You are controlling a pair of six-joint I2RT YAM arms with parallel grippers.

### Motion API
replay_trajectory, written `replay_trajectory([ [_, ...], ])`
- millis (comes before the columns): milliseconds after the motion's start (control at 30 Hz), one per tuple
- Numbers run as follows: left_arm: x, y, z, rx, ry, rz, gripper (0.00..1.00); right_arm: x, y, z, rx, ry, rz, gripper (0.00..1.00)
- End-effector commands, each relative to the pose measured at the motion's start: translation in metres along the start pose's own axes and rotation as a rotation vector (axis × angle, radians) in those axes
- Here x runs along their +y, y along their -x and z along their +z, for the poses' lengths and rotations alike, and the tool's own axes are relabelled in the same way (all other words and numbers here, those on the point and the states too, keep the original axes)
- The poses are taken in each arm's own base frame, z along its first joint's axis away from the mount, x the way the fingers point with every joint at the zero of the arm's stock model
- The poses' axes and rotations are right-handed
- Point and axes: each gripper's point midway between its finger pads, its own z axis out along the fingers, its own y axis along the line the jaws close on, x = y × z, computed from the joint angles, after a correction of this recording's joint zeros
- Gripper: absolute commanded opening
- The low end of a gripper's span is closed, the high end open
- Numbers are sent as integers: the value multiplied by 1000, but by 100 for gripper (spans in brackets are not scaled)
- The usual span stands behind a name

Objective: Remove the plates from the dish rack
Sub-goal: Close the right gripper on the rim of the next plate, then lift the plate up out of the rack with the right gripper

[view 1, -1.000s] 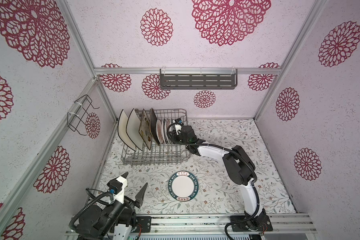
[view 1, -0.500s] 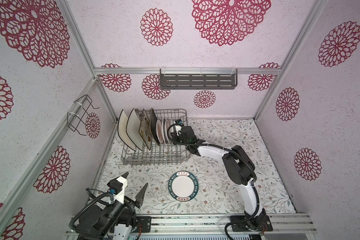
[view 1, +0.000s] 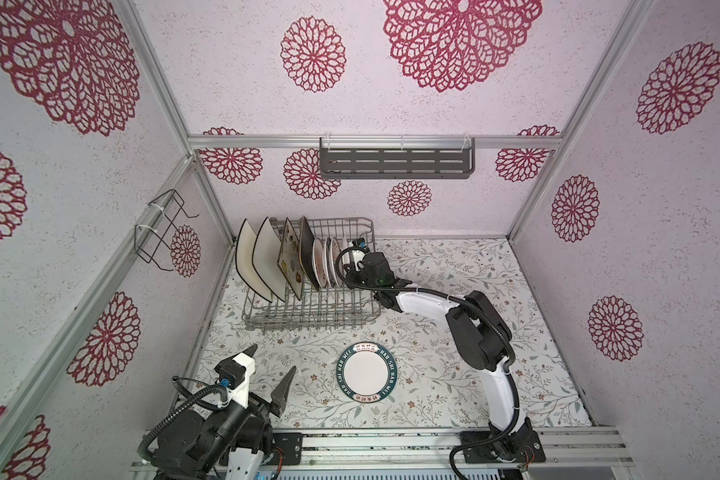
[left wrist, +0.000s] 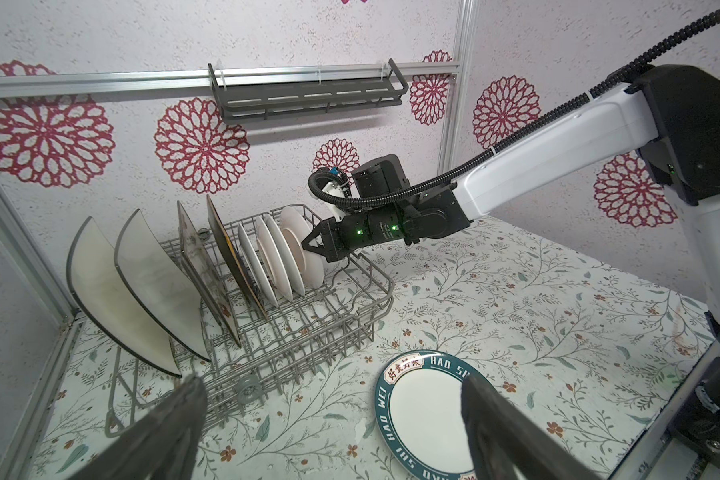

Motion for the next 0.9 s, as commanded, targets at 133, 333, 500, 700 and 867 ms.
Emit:
replay_trajectory([
  [133,-4,-2,-1,1,-19,24,97,0,72,-38,-131,15,37,0],
  [333,-4,-2,-1,1,-23,25,97,6,93,-51,-142,25,8,0],
  [500,-2,-2,-1,-1,-12,21,97,12,114,-66,-162,30,-19,0],
  [700,-2,-2,-1,-3,-12,21,97,19,142,-93,-172,28,-69,0],
  [867,-2,-2,0,-2,-11,21,97,21,162,-128,-165,-2,-141,0],
])
